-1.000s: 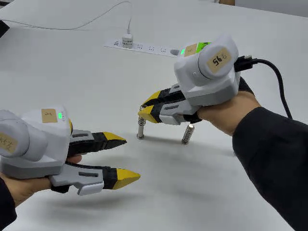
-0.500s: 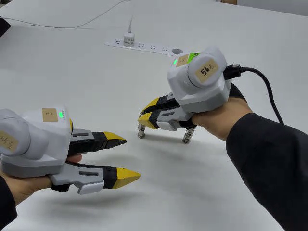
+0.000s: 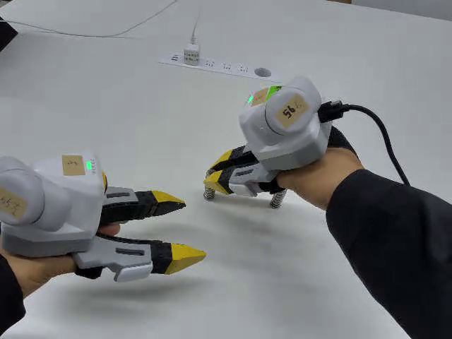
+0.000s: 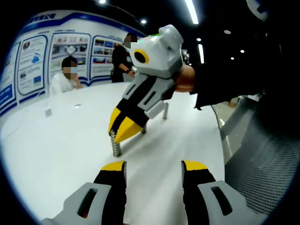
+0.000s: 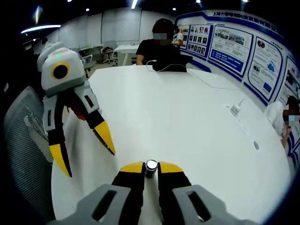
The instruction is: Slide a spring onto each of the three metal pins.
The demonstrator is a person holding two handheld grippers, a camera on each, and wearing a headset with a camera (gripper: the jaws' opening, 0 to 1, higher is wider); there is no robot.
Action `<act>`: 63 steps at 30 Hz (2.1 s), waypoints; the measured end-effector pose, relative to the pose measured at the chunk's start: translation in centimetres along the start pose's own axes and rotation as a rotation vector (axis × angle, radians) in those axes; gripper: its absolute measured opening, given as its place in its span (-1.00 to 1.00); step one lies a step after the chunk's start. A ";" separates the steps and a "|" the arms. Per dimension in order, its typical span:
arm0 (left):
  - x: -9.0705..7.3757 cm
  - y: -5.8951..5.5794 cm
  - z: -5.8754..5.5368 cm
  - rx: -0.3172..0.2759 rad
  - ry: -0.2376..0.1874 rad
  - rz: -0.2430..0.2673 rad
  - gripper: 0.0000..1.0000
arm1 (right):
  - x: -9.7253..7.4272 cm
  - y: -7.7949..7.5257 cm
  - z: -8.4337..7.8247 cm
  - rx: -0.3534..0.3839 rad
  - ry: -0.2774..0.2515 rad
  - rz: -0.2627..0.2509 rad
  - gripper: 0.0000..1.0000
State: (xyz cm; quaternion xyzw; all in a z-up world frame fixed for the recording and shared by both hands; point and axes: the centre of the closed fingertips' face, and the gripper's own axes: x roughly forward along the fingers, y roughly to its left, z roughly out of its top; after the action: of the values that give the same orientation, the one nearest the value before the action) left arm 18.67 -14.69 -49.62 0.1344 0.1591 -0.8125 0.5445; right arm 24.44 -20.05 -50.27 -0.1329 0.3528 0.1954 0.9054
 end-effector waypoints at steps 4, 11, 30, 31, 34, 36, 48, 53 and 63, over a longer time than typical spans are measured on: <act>0.0 0.0 0.0 -0.001 -0.001 0.001 -0.04 | 0.0 0.0 0.1 0.006 -0.003 0.002 -0.76; 0.0 0.0 0.1 -0.001 -0.004 0.002 -0.04 | -0.2 -0.1 0.1 0.015 -0.001 -0.003 -0.71; -0.1 0.3 0.9 0.002 -0.012 0.011 -0.02 | -3.3 0.5 0.4 0.033 -0.044 -0.042 -0.60; -0.2 0.3 0.9 0.002 -0.012 0.012 -0.02 | -3.5 0.5 0.3 0.034 -0.046 -0.044 -0.59; -0.2 0.3 1.1 0.003 -0.015 0.012 -0.01 | -4.1 0.6 0.3 0.040 -0.056 -0.053 -0.58; -0.2 0.3 1.2 0.005 -0.015 0.013 -0.01 | -4.6 0.6 0.3 0.044 -0.063 -0.060 -0.58; -0.3 0.3 1.7 0.010 -0.021 0.017 0.02 | -7.5 0.8 -0.3 0.076 -0.104 -0.103 -0.55; -0.3 0.4 1.8 0.013 -0.020 0.019 0.03 | -8.7 0.6 -0.9 0.098 -0.118 -0.126 -0.54; -0.2 0.4 2.0 0.014 -0.019 0.020 0.05 | -11.5 -0.4 -2.3 0.136 -0.152 -0.183 -0.51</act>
State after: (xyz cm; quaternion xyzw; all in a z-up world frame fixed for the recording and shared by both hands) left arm 19.06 -15.46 -47.75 0.1319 0.1469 -0.8093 0.5532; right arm 15.50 -24.23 -43.92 -0.0878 0.2820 0.0974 0.9504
